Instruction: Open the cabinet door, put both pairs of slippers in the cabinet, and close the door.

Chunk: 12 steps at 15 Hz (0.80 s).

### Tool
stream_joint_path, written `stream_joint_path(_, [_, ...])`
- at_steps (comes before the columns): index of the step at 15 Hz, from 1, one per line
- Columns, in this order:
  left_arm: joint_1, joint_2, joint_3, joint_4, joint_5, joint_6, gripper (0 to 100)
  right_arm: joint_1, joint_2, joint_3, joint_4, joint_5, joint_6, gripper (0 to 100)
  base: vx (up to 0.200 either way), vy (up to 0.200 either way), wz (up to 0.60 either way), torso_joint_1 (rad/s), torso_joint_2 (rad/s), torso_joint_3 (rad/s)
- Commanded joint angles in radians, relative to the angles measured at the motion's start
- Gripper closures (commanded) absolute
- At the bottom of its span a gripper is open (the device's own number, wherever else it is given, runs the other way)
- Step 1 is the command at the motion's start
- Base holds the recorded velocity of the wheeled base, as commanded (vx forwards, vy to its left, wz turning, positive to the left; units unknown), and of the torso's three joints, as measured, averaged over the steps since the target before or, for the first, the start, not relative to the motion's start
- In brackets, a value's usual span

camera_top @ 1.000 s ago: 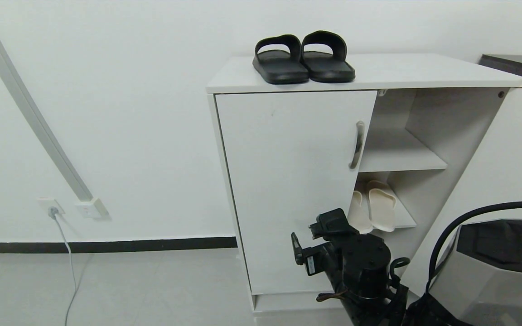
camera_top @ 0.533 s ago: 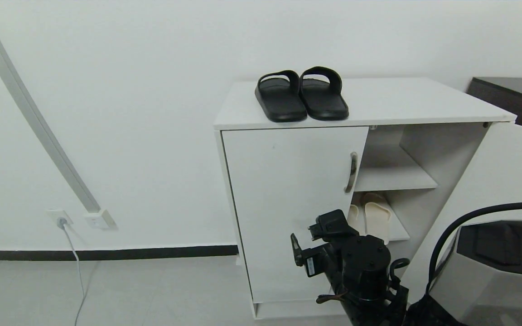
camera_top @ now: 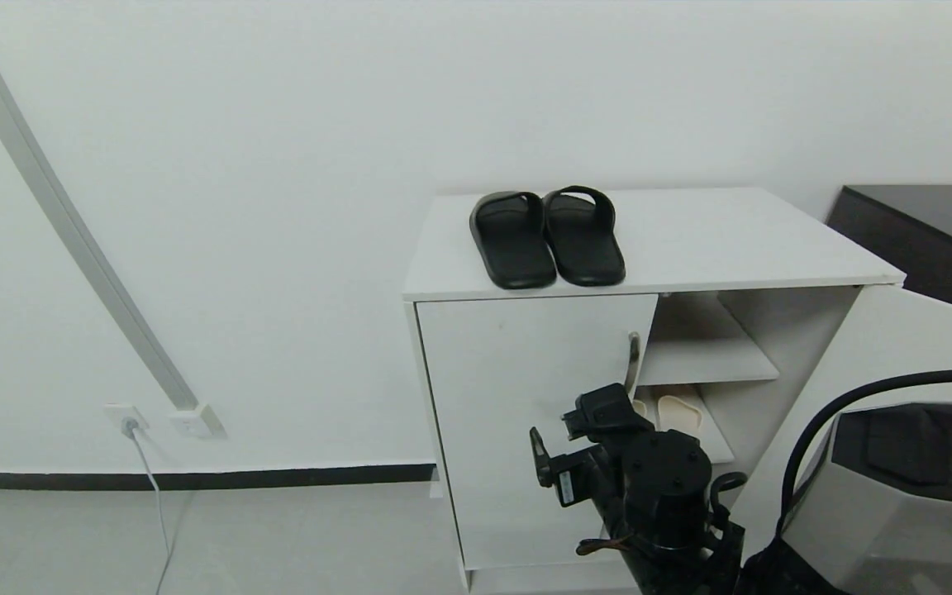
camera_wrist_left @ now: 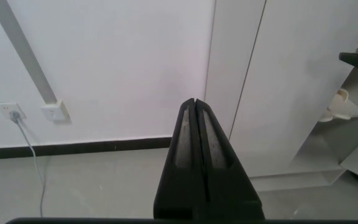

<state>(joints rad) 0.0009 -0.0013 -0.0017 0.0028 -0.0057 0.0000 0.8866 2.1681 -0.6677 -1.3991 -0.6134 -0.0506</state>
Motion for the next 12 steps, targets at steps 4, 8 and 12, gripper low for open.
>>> stream_joint_path(4, [0.001, 0.001, 0.000, 0.000, 0.000, 0.000, 100, 0.000, 0.002, 0.000, -0.008, 0.000, -0.002, 0, 0.000, 0.000, 0.00, 0.201, -0.52, -0.314])
stream_joint_path(8, [0.001, 0.001, 0.000, 0.000, 0.000, 0.000, 100, 0.000, 0.002, -0.001, -0.008, 0.000, -0.002, 0, 0.000, 0.000, 0.00, 0.231, -0.55, -0.320])
stream_joint_path(12, [0.001, 0.001, 0.000, 0.000, 0.000, 0.000, 100, 0.000, 0.001, 0.000, -0.008, 0.000, 0.000, 0, 0.000, 0.000, 0.00, 0.260, -0.59, -0.337])
